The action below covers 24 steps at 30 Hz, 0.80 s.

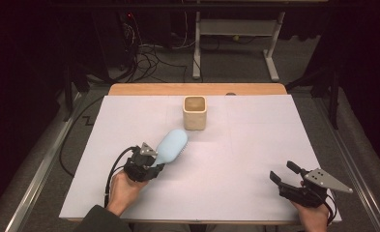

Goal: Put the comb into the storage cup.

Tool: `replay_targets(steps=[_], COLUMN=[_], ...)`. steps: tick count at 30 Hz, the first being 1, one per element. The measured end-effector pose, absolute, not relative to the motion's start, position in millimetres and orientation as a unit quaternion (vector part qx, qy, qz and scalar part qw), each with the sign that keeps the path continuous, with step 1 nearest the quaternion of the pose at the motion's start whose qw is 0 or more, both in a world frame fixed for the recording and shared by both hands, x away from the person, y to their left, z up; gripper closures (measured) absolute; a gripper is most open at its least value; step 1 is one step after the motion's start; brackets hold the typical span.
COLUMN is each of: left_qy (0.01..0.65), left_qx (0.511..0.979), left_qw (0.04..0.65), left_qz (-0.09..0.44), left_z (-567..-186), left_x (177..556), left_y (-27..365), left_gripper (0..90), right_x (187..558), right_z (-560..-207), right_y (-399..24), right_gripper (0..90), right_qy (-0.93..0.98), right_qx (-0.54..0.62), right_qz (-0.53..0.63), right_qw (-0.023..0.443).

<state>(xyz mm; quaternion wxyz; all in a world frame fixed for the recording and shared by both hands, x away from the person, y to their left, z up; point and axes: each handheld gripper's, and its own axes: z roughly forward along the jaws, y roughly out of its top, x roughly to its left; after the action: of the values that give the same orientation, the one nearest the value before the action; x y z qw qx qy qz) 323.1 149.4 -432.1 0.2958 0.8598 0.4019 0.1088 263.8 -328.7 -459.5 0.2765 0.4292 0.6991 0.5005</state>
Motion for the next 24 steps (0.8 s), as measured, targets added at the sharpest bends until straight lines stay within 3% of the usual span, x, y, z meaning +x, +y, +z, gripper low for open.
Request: replay_targets(steps=[24], left_qy=[0.357], left_qx=[0.860], left_qw=[0.350], left_qz=[0.101], left_z=[-424.7], left_x=[308.7], left_y=[134.8], left_gripper=[69.2], right_x=[260.3], right_z=[-443.0], right_y=[-284.1], right_gripper=[24.1], right_qy=[0.708], right_qx=[0.370], right_qz=[0.540], right_qw=[0.266])
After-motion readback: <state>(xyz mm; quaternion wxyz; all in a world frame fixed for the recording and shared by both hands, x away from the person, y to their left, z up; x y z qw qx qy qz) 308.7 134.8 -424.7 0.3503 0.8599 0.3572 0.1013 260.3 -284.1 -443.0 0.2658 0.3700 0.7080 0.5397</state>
